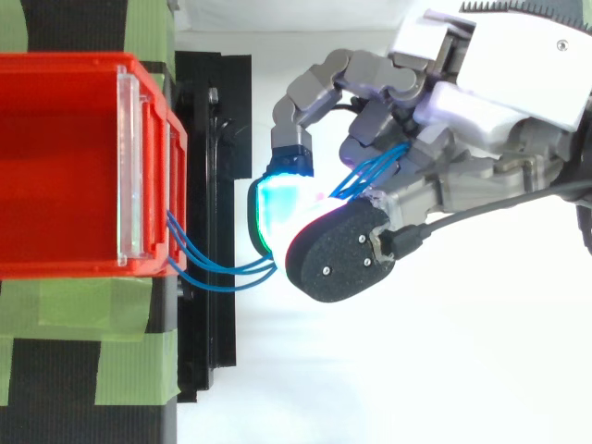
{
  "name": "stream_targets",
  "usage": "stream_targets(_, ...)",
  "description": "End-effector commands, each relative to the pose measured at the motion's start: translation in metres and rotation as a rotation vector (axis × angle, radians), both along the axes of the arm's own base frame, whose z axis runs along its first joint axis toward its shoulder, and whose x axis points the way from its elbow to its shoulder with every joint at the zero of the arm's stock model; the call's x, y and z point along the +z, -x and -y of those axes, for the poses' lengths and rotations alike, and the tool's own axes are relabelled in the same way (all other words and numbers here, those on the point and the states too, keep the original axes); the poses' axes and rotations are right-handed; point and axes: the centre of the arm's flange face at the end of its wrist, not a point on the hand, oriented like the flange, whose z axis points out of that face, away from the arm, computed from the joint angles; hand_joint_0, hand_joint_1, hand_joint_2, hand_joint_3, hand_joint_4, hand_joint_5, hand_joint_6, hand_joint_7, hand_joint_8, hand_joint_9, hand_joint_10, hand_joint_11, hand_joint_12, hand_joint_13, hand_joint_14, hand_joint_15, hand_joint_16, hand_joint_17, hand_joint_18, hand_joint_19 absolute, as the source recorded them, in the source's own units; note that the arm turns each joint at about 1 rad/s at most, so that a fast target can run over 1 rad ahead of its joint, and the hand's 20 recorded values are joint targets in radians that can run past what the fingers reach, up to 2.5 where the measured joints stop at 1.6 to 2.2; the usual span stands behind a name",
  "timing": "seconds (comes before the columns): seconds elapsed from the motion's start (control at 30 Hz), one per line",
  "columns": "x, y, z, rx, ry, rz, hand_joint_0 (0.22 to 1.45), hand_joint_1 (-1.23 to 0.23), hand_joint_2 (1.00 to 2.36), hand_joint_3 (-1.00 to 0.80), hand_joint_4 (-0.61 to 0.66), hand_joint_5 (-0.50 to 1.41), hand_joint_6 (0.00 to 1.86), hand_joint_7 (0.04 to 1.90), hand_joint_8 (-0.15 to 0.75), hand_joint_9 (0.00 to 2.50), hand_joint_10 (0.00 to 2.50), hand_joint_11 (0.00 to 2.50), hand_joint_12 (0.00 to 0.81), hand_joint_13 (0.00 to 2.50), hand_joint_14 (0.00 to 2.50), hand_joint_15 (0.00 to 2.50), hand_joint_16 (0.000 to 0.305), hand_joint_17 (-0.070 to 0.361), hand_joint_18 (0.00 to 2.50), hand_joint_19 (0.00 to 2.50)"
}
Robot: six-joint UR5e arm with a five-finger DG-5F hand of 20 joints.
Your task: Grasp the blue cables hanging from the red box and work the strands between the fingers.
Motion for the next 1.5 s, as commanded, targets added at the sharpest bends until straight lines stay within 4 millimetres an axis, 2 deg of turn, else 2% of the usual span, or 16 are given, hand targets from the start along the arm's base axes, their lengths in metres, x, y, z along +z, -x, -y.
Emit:
stream_targets(0.0,-0.0001,0.0001,-0.0004,0.000,-0.001,0.000,0.79,-0.75,1.00,-1.00,0.21,-0.26,1.06,0.92,0.491,1.85,2.50,2.50,0.681,1.97,2.50,1.63,0.225,0.168,2.50,0.87)
stream_targets(0.27,0.0000,0.0000,-0.0005,0.000,0.002,0.000,0.71,-0.77,1.00,-1.00,0.24,-0.27,1.04,0.92,0.491,1.85,2.50,2.50,0.681,1.97,2.50,1.63,0.225,0.168,2.50,0.87)
stream_targets(0.47,0.0005,-0.0007,-0.0006,0.000,0.002,0.006,0.80,-0.82,1.00,-1.00,0.21,-0.34,1.08,0.91,0.491,1.85,2.50,2.50,0.681,1.97,2.50,1.63,0.225,0.168,2.50,0.87)
stream_targets(0.63,-0.0003,-0.0010,-0.0007,0.000,0.000,0.006,0.75,-0.84,1.00,-1.00,0.23,-0.37,1.08,0.90,0.491,1.85,2.50,2.50,0.681,1.97,2.50,1.63,0.225,0.168,2.50,0.87)
stream_targets(0.83,0.0008,-0.0010,-0.0007,0.000,0.001,0.009,0.89,-0.81,1.00,-1.00,0.24,-0.29,1.22,0.88,0.491,1.85,2.50,2.50,0.681,1.97,2.50,1.63,0.225,0.168,2.50,0.87)
stream_targets(0.9,0.0000,-0.0013,-0.0008,0.000,0.001,0.009,0.96,-0.77,1.01,-0.82,0.23,-0.28,1.32,0.86,0.491,1.85,2.50,2.50,0.681,1.97,2.50,1.63,0.225,0.168,2.50,0.87)
stream_targets(0.97,0.0009,-0.0011,-0.0007,0.000,0.001,0.010,0.96,-0.76,1.01,-0.77,0.23,-0.27,1.35,0.87,0.491,1.85,2.50,2.50,0.681,1.97,2.50,1.63,0.225,0.168,2.50,0.87)
stream_targets(1.0,0.0009,-0.0012,-0.0017,0.002,0.001,0.010,0.97,-0.72,1.01,-0.65,0.22,-0.27,1.38,0.86,0.491,1.85,2.50,2.50,0.681,1.97,2.50,1.63,0.225,0.168,2.50,0.87)
stream_targets(1.17,0.0009,-0.0011,-0.0007,0.000,0.001,0.010,0.92,-0.59,1.02,-0.54,0.23,-0.23,1.44,0.90,0.491,1.85,2.50,2.50,0.681,1.97,2.50,1.63,0.225,0.168,2.50,0.87)
stream_targets(1.33,0.0000,-0.0013,-0.0008,0.000,0.001,0.009,0.89,-0.54,1.01,-0.50,0.23,-0.15,1.39,0.93,0.491,1.85,2.50,2.50,0.681,1.97,2.50,1.63,0.225,0.168,2.50,0.87)
stream_targets(1.47,0.0009,-0.0012,-0.0017,0.002,0.001,0.010,0.92,-0.53,1.01,-0.23,0.26,-0.11,1.31,0.90,0.491,1.85,2.50,2.50,0.681,1.97,2.50,1.63,0.225,0.168,2.50,0.87)
